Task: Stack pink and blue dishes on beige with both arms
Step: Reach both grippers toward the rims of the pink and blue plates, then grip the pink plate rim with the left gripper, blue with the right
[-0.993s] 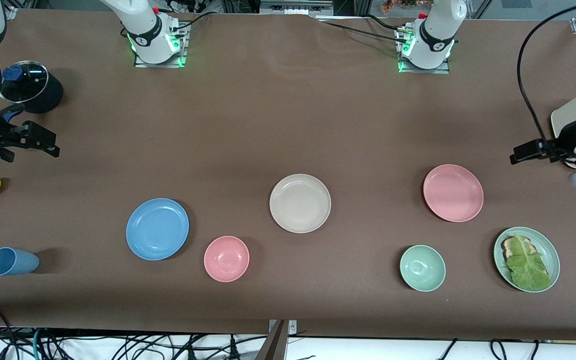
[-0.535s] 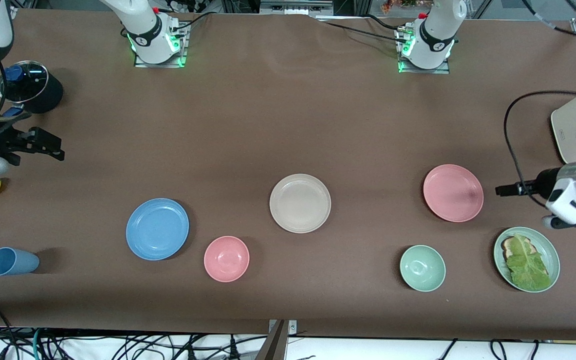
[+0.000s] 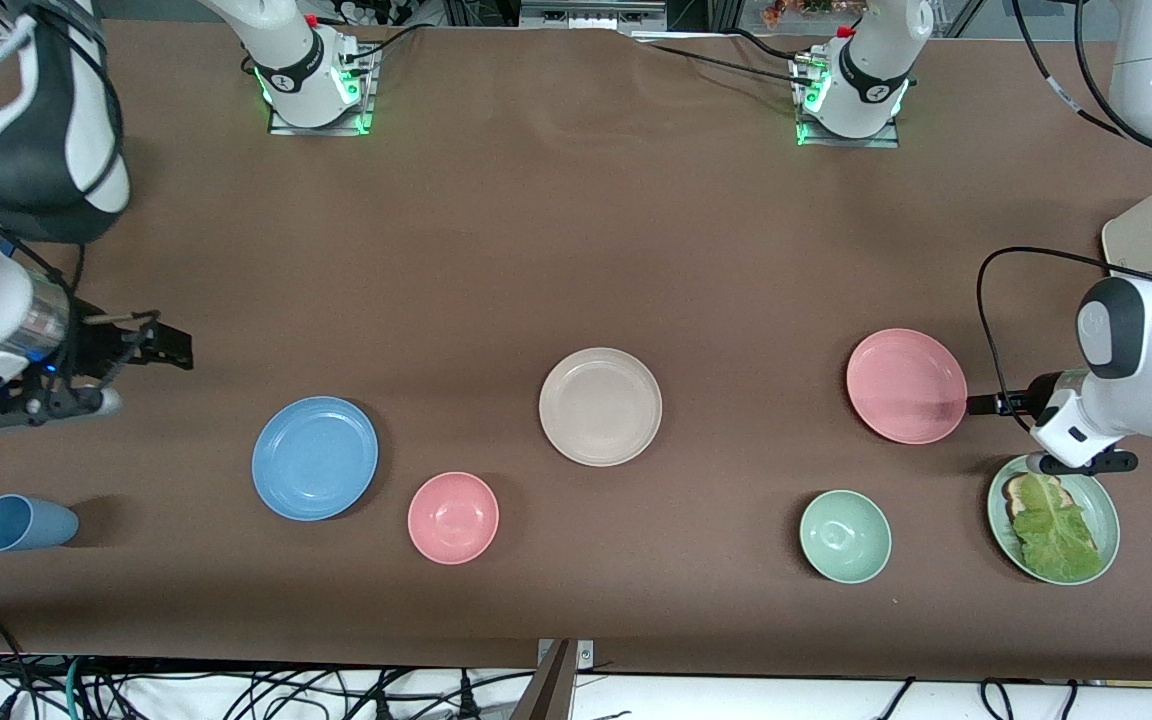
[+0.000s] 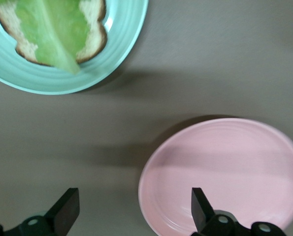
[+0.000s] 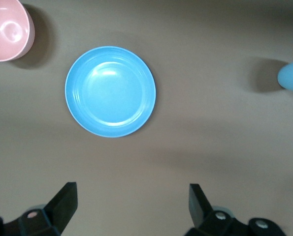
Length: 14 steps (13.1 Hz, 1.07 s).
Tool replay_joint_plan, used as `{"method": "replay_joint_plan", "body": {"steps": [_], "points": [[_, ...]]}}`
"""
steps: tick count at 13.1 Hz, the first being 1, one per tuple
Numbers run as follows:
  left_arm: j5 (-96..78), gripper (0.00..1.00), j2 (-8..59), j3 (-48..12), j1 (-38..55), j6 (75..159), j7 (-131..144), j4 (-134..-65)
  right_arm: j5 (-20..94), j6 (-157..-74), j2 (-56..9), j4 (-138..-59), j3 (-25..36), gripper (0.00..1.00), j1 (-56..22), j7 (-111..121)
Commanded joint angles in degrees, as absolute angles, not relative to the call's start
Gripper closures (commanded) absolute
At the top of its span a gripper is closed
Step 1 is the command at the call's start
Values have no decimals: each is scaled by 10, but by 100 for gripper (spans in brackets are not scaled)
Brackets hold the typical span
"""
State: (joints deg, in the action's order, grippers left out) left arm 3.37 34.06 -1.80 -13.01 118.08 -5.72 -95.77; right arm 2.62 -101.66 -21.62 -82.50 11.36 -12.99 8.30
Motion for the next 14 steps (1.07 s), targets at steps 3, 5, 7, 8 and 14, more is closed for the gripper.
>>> {"method": "replay_joint_plan", "body": {"steps": [3,5,7,8,14], "points": [[42,0,268,-25,-146,1355,-80,-1157,21,-1068,-268,-817,114,0,-132,83],[42,1,270,-25,-146,1356,-80,-1158,22,-1090,-291,-817,114,0,-131,91],[43,70,279,-25,-142,1356,-81,-1158,24,-1122,-326,-817,114,0,-131,91],[43,90,285,-25,-139,1358,-81,-1158,25,-1127,-336,-817,114,0,-132,84],[86,100,296,-26,-133,1350,-75,-1144,67,-1189,-398,-823,114,0,-122,91]]}}
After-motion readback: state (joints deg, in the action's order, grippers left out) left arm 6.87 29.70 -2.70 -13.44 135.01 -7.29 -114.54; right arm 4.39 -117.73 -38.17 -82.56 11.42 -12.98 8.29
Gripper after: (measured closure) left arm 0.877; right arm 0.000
